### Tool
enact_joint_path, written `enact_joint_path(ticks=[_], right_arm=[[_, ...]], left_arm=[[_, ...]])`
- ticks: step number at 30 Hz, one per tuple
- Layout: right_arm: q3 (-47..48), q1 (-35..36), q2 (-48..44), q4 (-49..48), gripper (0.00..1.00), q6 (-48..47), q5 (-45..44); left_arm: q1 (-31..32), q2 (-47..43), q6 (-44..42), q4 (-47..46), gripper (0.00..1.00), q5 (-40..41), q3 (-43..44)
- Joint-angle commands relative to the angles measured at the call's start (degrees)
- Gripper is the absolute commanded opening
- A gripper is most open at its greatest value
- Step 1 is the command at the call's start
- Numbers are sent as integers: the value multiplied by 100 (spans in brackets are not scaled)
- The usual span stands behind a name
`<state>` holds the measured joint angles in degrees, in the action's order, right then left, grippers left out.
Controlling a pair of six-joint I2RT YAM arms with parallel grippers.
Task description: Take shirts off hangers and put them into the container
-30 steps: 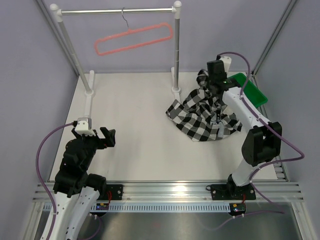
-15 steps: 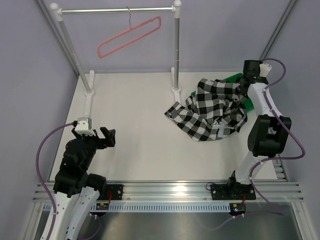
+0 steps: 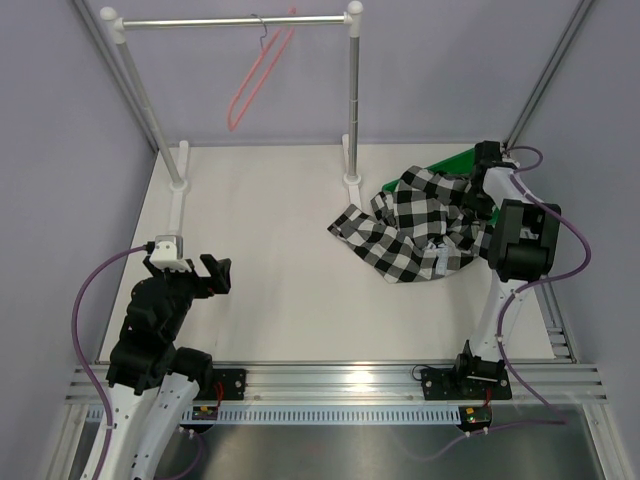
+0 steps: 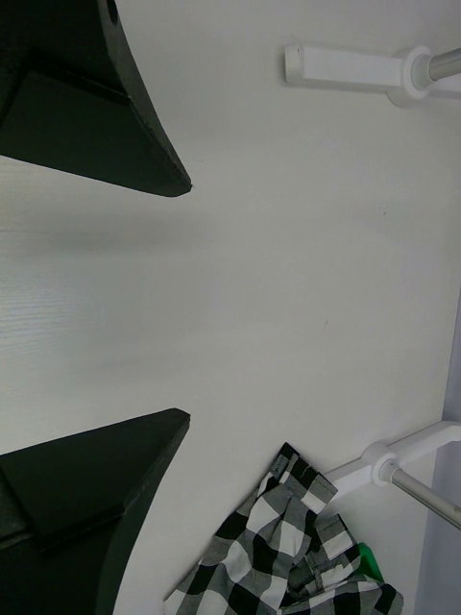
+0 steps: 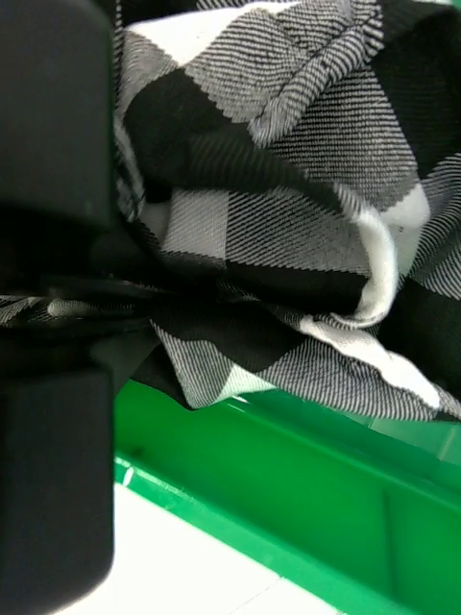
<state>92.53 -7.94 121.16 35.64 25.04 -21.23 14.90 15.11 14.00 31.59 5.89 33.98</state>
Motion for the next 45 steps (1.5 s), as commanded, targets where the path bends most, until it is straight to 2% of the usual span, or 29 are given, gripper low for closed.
enact_joint_path(ticks=[1,5,6,9,10,14,18,21,23,27,33,37,45], right_arm=[[459,-23,-312,127,21,-121,111],[302,-14,-909,-65,38,-157,346],[240,-5,-1050,-118,50,-166,426],[55,117,-1647,-259,65,-297,489],[11,257,-1910,-268,76,-350,454],[-340,776,-2518,-364,92,-789,208],[-815,1777,-3063,-619,95,-1334,338],[-1175,2435,-3301,-768,99,-1721,1102],[-1351,2735,-3284,-804,99,-1941,1534],[-1167,3438,-2705,-418,99,-2020,1640],[-1036,3686,-1711,-610,99,-2064,1833],[-799,3695,-1027,-655,99,-2090,1658],[-622,3686,-348,-646,98,-2100,1561]], left_arm=[[22,27,59,-233,99,26,-40],[22,27,59,-241,99,17,-40],[22,27,59,-241,99,17,-40],[22,0,59,-241,99,17,-40],[22,0,59,-241,99,17,-40],[22,-17,59,-241,99,17,-40],[22,-26,59,-233,99,17,-40],[22,-26,59,-224,99,9,-40],[22,-17,59,-224,99,17,-40],[22,-26,68,-224,99,0,-40],[22,-26,68,-215,99,-9,-40],[22,-17,68,-215,99,-9,-32],[31,0,68,-215,99,-9,-40]])
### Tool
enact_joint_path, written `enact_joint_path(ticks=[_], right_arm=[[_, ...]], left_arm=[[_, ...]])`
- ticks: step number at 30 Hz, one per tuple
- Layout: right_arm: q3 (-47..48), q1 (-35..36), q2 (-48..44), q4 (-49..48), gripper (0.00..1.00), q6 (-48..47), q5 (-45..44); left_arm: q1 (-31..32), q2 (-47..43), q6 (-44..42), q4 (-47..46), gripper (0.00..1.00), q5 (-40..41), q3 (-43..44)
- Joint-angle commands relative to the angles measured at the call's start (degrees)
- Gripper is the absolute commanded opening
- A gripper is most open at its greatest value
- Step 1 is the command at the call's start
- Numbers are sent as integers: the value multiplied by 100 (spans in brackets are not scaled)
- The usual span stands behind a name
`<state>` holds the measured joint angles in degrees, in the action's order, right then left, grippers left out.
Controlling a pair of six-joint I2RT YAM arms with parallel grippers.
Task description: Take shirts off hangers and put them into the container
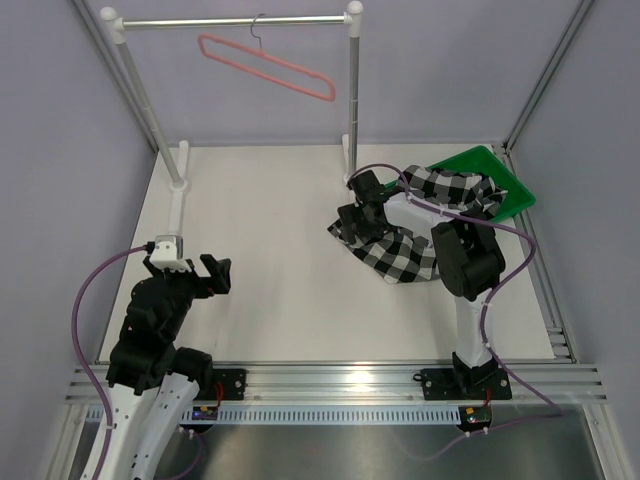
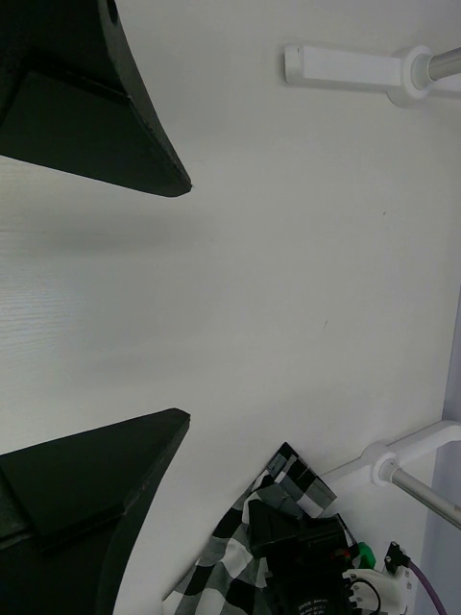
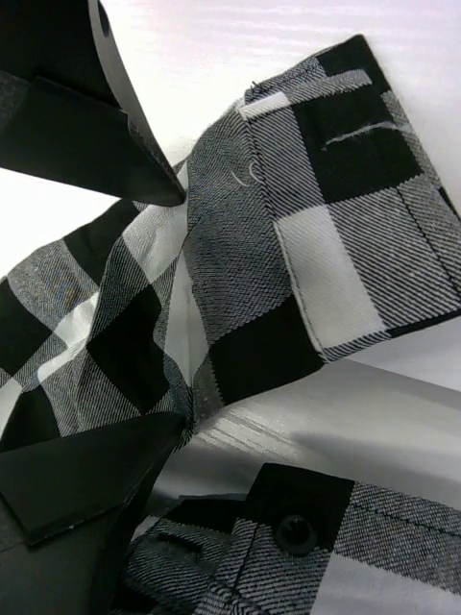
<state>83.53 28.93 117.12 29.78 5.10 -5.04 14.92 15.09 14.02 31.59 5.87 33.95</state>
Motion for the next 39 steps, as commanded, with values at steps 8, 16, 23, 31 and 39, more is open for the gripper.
enact_joint_path(ticks=[8,16,23,31,39], right_arm=[[41,8,92,-60,62,17,-94],[-310,8,-479,107,22,-1,-146],[-197,-1,-1217,396,0,-106,-577],[1191,-501,-1886,1047,0,-238,-2563],[2316,-2285,-2019,933,0,631,-2222]], left_arm=[[29,29,66,-215,99,-7,-38],[29,29,66,-215,99,2,-29],[29,29,66,-206,99,2,-29],[29,11,66,-206,99,-7,-38],[29,11,66,-215,99,-16,-38]])
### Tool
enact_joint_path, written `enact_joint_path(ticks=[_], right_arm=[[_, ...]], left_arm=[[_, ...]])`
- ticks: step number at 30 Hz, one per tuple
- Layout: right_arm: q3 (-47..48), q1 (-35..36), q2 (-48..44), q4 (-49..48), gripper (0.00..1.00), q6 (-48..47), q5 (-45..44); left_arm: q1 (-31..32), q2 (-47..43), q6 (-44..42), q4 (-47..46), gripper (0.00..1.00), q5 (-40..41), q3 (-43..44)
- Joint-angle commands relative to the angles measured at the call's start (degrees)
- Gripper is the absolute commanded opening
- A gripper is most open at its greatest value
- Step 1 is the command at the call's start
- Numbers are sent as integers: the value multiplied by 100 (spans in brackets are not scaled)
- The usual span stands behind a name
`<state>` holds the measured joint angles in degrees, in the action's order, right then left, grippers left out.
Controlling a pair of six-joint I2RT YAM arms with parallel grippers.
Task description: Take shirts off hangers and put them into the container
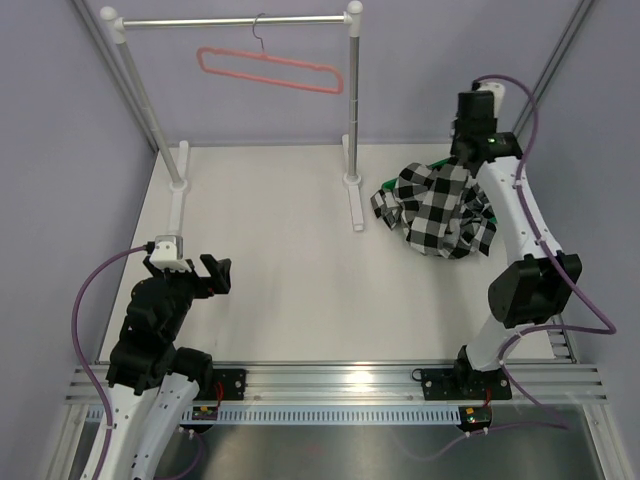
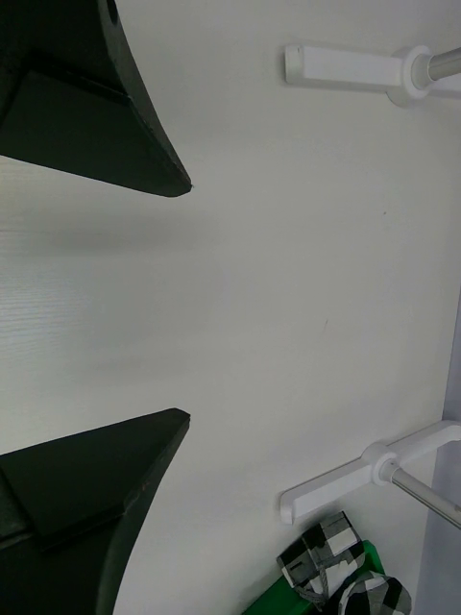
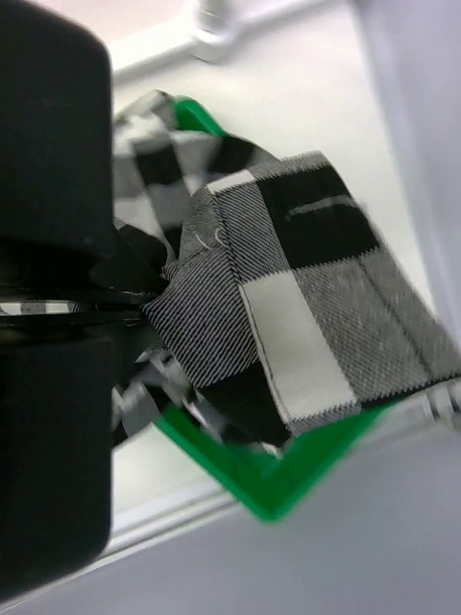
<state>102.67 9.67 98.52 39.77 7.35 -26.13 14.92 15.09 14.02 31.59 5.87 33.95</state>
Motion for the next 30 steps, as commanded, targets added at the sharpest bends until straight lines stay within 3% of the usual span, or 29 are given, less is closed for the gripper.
enact_joint_path(ticks=[1,7,21,28,30], right_arm=[[481,-665,-88,-57,0,503,-77],[578,-1651,720,-13,0,1127,608],[860,-2013,2892,277,3,1488,1759],[702,-2013,2595,277,30,1427,1743],[439,-2004,2077,76,46,1365,1717]], left_arm=[[29,20,66,-215,99,-16,-38],[29,29,66,-224,99,-16,-47],[55,73,66,-215,99,-16,-47],[64,29,66,-233,99,-24,-47],[64,11,66,-224,99,-24,-47]])
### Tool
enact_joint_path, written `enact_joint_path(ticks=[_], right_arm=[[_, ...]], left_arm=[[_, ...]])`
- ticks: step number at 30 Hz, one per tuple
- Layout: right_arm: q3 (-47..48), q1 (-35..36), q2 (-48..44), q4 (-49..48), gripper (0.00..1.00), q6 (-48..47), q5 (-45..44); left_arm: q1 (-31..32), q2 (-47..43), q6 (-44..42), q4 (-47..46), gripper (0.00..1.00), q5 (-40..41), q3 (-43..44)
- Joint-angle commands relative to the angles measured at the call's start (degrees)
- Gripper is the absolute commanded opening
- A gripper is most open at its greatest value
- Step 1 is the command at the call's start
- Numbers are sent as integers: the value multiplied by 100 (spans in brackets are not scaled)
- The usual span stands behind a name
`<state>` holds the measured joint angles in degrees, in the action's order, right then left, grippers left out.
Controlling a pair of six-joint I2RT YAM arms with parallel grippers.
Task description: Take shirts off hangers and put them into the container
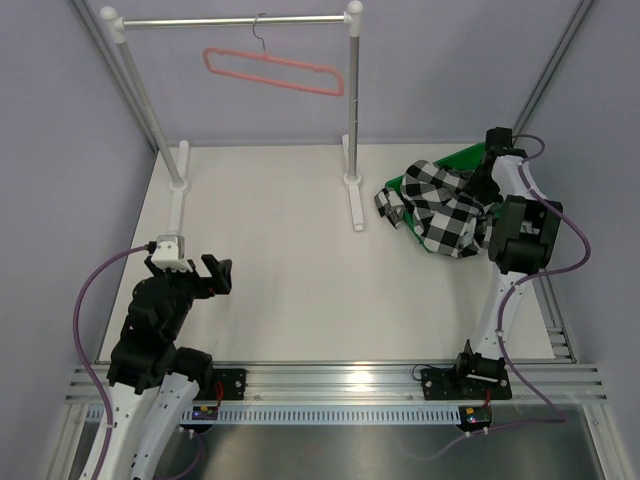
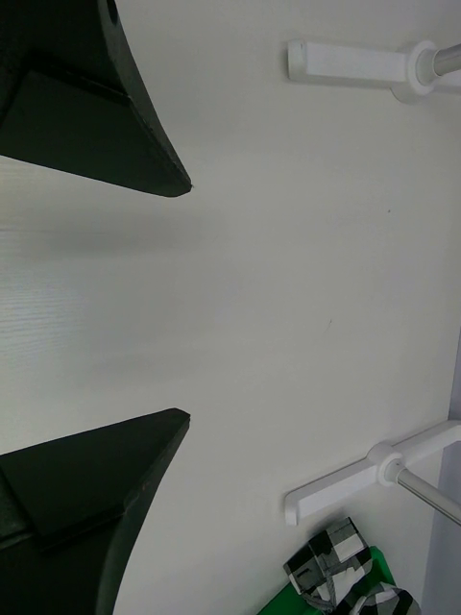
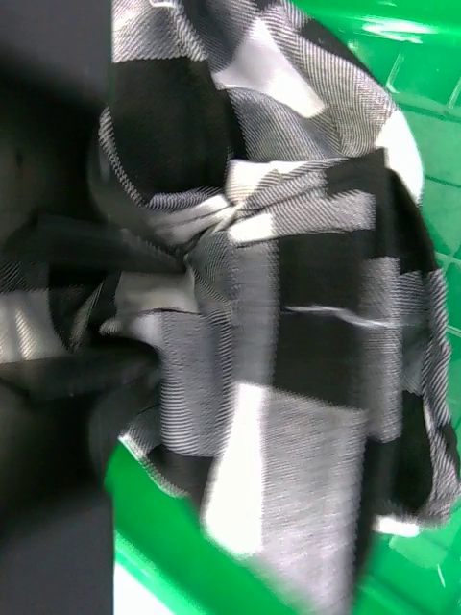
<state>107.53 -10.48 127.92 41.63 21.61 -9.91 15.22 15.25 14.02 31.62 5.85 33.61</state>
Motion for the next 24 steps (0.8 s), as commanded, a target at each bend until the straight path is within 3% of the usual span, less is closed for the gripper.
enact_joint_path(ticks=[1,2,6,15,19,24], right_arm=[[-152,11,-1048,-180,51,-77,95],[-318,46,-1406,-303,60,-147,86],[-662,387,-2129,-462,79,-429,-256],[-1848,2092,-3290,-1112,81,-1246,-960],[-2086,2840,-3326,-1184,80,-1431,-828],[-2192,3464,-2887,-1113,79,-931,-968]], left_arm=[[33,-21,66,-226,99,-31,-12],[33,-30,66,-226,99,-31,-12],[33,-48,66,-235,99,-40,-12],[42,-74,66,-217,99,-40,-12],[42,-83,66,-217,99,-40,-12],[51,-101,74,-208,99,-31,-12]])
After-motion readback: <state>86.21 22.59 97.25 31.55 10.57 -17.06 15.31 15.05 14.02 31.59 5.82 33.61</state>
